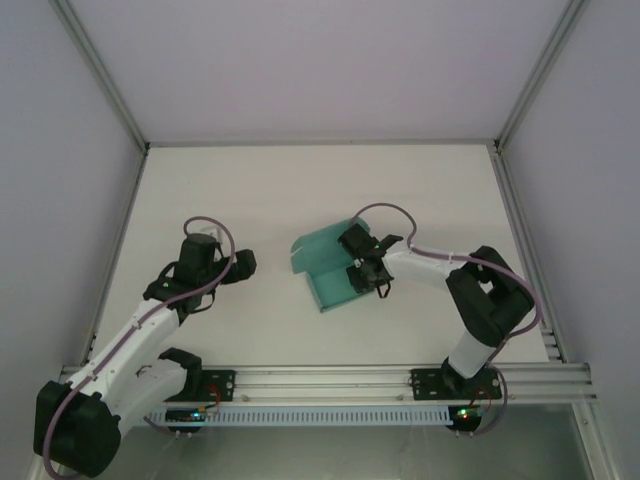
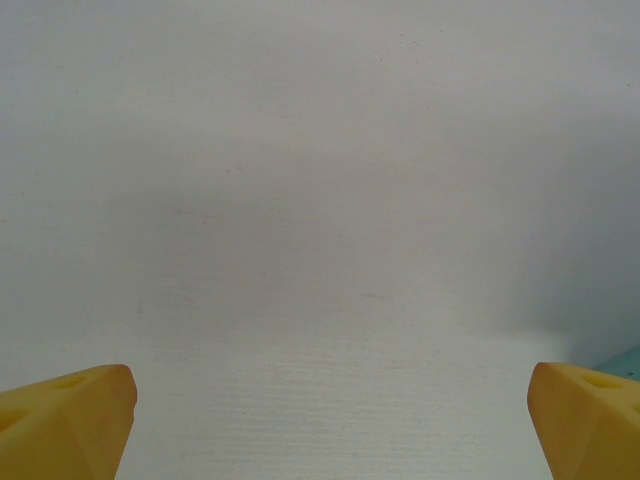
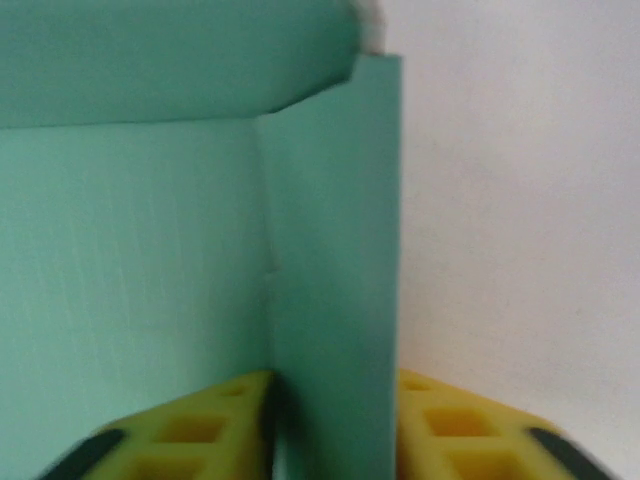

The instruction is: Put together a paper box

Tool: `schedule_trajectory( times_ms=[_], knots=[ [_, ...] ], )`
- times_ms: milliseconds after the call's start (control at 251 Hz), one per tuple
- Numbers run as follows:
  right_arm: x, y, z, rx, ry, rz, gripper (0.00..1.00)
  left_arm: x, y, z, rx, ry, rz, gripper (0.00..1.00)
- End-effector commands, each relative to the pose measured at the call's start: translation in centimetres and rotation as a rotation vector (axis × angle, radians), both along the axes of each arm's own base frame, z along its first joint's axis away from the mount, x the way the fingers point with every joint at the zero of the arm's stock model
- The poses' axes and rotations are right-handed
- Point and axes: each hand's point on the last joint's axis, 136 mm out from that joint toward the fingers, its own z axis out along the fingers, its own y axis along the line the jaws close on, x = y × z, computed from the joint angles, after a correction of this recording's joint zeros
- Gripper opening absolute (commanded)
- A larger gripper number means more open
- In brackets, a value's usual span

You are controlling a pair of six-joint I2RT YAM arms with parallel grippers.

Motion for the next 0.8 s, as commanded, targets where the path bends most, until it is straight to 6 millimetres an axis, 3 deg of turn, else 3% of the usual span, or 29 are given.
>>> schedule_trajectory(
  times_ms=[0, 132, 220, 311, 543, 690, 798],
  knots=[
    [0.3, -0.6, -0.6, -0.039, 0.002, -0.022, 0.17, -0.2, -0.3, -0.3, -0.003, 0.006, -0.025, 1.0],
    [1.2, -1.3, -0.4, -0.081, -0.044, -0.061, 0.0, -0.2, -0.8, 0.0, -0.026, 0.005, -0.041, 1.0],
    [2.2, -1.7, 0.5, -0.112, -0.119, -0.09, 0.0, -0.2, -0.9, 0.2, -0.036, 0.006, -0.042, 0.99],
    [3.5, -1.7, 3.1, -0.103, -0.256, -0.128, 0.0, -0.3, -1.3, 1.0, -0.072, 0.007, -0.04, 1.0],
    [6.5, -3.1, 12.2, 0.021, -0.603, -0.336, 0.0, 0.1, -7.3, 5.6, -0.346, -0.111, -0.138, 1.0],
    [5.6, -1.4, 13.8, 0.054, -0.64, -0.311, 0.0, 1.2, -10.9, 7.8, -0.29, -0.19, -0.165, 0.97],
    [5.0, 0.2, 13.5, 0.183, -0.59, -0.238, 0.0, 2.4, -12.0, 7.3, -0.284, -0.196, -0.17, 1.0]
  ],
)
